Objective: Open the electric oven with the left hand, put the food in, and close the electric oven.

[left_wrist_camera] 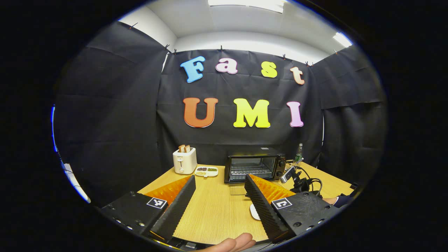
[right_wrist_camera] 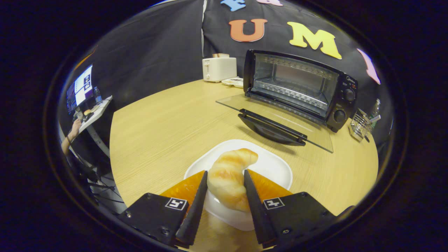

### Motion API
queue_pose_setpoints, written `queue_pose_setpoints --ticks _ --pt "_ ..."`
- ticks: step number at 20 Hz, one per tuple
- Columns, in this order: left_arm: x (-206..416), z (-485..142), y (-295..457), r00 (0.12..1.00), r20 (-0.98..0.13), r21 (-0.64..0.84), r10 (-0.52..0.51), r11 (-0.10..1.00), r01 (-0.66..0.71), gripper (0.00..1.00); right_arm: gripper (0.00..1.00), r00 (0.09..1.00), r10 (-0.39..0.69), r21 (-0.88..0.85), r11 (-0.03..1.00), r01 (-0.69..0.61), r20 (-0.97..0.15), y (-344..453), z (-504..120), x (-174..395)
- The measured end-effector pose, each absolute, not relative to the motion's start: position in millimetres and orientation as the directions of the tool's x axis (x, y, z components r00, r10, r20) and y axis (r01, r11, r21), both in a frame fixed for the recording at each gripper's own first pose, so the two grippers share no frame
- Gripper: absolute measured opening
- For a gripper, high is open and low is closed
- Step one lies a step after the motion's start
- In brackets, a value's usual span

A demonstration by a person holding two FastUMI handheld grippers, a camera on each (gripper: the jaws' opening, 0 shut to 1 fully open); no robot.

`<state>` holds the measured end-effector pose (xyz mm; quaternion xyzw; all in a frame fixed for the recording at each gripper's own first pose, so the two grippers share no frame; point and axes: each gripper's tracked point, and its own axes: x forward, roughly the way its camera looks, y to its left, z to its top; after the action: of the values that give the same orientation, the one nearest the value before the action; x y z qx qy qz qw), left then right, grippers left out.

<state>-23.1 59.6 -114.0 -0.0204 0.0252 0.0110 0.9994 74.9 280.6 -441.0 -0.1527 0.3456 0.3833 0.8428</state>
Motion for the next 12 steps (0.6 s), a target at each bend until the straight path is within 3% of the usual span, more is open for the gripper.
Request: queue_pose_setpoints --ticks 1,3,12 --pt "-24.9 -113.2 58.3 0.999 -0.049 -0.039 0.018 0.999 -0.020 0.93 0.60 0.469 0.542 0.014 0.664 -0.748 -0.697 280.1 -438.3 74.0" --pt "-26.6 -112.1 56.7 0.999 -0.044 -0.037 0.011 0.999 -0.013 0.93 0.59 0.463 0.574 0.037 0.654 -0.756 -0.675 282.6 -427.1 68.6" --pt "-37.5 -100.3 58.8 1.000 -0.011 -0.037 0.005 0.999 -0.006 0.93 0.58 0.532 0.680 0.121 0.666 -0.736 -0.504 299.5 -336.9 64.4"
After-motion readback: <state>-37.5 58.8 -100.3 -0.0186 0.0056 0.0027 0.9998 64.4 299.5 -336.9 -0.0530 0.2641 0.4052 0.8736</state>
